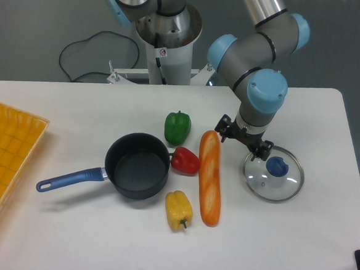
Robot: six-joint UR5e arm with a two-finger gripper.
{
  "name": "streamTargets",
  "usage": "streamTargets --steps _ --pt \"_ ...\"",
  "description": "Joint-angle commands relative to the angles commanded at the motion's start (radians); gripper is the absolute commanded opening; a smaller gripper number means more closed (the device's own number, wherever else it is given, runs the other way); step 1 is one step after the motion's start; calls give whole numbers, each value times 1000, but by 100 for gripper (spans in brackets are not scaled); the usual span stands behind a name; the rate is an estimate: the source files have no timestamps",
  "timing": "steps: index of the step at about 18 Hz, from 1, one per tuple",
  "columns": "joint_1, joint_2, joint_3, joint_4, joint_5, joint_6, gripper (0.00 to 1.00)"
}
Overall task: Pick up the long bread
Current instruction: 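Move the gripper from the glass lid toward the orange baguette, then lower the gripper onto the baguette and close it around the bread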
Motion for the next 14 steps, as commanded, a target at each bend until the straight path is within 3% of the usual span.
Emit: streamTargets --steps 5,14 --pt "-40 -26 -35 86 -2 -38 100" --pt "-58 -61 -40 117 1 -38 98"
